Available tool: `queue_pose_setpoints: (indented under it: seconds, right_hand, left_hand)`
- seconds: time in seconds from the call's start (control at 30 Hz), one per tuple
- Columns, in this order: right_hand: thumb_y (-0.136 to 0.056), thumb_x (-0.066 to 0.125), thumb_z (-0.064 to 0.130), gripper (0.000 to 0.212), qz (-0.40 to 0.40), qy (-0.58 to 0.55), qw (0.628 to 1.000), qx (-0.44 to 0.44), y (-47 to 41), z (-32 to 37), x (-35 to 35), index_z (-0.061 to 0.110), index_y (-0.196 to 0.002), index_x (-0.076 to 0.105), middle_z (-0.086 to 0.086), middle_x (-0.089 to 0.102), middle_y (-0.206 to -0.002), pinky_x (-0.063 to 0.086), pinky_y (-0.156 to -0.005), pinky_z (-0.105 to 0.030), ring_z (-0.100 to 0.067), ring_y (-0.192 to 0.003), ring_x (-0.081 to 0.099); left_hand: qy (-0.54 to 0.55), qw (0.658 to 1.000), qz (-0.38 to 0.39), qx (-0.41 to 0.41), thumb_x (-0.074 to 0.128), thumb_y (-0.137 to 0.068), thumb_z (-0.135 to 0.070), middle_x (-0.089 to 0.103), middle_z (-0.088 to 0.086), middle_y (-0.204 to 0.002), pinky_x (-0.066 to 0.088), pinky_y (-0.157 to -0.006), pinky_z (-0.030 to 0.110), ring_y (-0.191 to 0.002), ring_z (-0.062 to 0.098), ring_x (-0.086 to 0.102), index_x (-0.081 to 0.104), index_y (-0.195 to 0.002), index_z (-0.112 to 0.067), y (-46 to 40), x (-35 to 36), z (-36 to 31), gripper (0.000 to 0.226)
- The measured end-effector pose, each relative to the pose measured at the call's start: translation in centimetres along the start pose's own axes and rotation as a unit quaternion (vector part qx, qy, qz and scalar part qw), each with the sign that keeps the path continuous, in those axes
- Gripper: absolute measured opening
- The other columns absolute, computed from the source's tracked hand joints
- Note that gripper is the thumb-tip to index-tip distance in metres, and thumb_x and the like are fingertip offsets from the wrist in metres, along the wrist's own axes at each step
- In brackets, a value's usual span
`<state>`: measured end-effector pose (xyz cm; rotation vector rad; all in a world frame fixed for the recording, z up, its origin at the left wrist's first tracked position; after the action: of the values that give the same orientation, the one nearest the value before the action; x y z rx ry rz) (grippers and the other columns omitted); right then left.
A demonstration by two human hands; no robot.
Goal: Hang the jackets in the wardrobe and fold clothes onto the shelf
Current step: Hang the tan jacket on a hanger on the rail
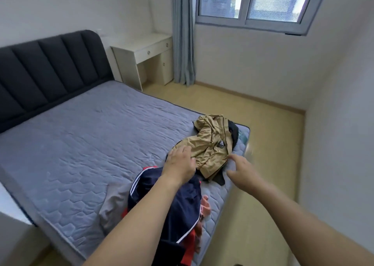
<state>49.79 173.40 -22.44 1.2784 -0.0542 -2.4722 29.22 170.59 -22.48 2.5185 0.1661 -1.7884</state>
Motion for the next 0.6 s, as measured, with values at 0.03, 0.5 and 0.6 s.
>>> queue_pose_setpoints:
  seconds: [0.03,0.5,0.6]
  right_hand:
    - [-0.087,0.051,0.015,0.057,0.001,-0.005,1.000,0.003,-2.4,-1.7,-1.5,0.012,-0.142,0.041,-0.009,0.045,-0.144,0.031,-0.107,-0.028,-0.021,-0.134,0.040]
    - [-0.093,0.038,0.003,0.048,0.039,-0.071,0.996,0.040,-39.6,-12.8,-13.8,0.012,-0.140,0.044,-0.006,0.047,-0.144,0.039,-0.090,-0.026,-0.023,-0.125,0.049]
    - [-0.089,0.038,0.000,0.055,0.048,-0.062,0.995,0.067,-46.9,-15.9,-14.7,0.014,-0.142,0.042,-0.005,0.045,-0.145,0.038,-0.100,-0.030,-0.022,-0.131,0.044]
  left_hand:
    - [0.006,1.000,0.001,-0.005,0.044,-0.095,-0.029,0.054,0.010,-0.131,0.031,-0.108,0.039,-0.123,0.029,0.047,0.049,-0.130,-0.010,-2.6,0.8,-1.1,0.040]
    - [0.144,0.968,0.048,-0.202,0.048,-0.096,-0.024,0.054,0.009,-0.136,0.039,-0.101,0.033,-0.124,0.025,0.051,0.054,-0.132,-0.011,-35.7,7.4,-0.9,0.038]
    - [0.193,0.945,0.078,-0.253,0.047,-0.095,-0.025,0.060,0.007,-0.129,0.044,-0.096,0.033,-0.116,0.024,0.055,0.057,-0.126,-0.015,-43.6,10.9,-1.4,0.035]
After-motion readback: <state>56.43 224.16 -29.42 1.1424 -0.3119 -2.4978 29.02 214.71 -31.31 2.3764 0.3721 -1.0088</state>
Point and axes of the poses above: each hand's wrist, its own y-axis away from the middle knuckle, its own x-axis out of the palm, z = x × y, the point moved 4 cm from there along -y, towards the middle knuckle
